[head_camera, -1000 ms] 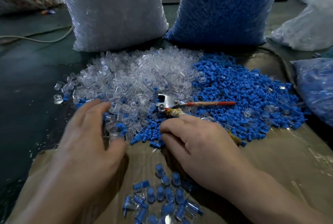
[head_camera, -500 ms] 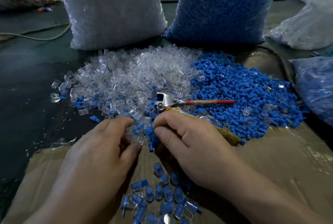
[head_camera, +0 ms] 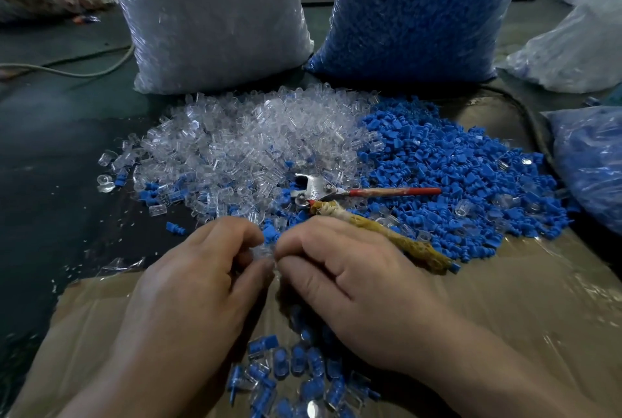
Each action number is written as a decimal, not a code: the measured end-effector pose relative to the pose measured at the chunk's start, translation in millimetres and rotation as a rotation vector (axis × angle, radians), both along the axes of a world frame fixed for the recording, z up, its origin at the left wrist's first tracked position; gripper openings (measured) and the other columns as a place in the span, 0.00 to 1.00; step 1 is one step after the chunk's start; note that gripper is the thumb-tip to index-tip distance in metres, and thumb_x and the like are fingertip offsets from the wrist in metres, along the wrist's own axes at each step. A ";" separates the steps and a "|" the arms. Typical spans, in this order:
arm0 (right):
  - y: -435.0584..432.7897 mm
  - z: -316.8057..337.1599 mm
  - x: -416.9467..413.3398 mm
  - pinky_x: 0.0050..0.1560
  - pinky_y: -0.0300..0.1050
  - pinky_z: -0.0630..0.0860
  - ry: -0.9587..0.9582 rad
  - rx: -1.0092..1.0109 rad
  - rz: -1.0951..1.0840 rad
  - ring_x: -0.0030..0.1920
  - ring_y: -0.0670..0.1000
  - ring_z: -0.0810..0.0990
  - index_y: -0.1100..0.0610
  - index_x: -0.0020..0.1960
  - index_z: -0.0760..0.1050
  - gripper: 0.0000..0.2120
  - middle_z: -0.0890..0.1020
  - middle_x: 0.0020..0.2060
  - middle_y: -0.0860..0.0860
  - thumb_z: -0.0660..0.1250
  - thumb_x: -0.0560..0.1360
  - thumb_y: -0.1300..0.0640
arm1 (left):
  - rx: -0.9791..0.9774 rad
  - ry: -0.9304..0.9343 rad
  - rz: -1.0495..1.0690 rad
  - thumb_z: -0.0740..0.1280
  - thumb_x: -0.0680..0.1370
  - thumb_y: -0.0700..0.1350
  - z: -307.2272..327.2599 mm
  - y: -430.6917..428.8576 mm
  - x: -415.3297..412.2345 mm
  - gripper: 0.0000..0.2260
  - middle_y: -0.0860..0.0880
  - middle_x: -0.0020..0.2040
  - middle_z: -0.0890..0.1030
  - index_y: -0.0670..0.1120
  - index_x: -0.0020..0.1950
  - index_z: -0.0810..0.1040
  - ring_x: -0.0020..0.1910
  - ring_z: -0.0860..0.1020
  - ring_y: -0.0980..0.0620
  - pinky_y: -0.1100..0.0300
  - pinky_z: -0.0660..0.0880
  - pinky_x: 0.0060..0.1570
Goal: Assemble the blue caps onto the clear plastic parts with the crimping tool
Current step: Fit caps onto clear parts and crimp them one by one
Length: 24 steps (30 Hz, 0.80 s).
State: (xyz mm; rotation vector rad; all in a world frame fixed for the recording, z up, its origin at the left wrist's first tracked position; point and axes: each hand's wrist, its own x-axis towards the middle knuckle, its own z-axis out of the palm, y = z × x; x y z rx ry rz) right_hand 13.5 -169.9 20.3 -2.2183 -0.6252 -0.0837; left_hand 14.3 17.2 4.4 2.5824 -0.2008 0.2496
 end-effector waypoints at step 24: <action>-5.4 -0.9 2.7 0.43 0.36 0.77 0.074 0.327 -0.175 0.44 0.44 0.80 0.48 0.49 0.78 0.04 0.81 0.41 0.44 0.65 0.79 0.52 | -0.488 -0.048 0.276 0.65 0.71 0.61 -8.4 3.8 9.1 0.11 0.56 0.33 0.80 0.55 0.44 0.78 0.28 0.75 0.58 0.57 0.71 0.29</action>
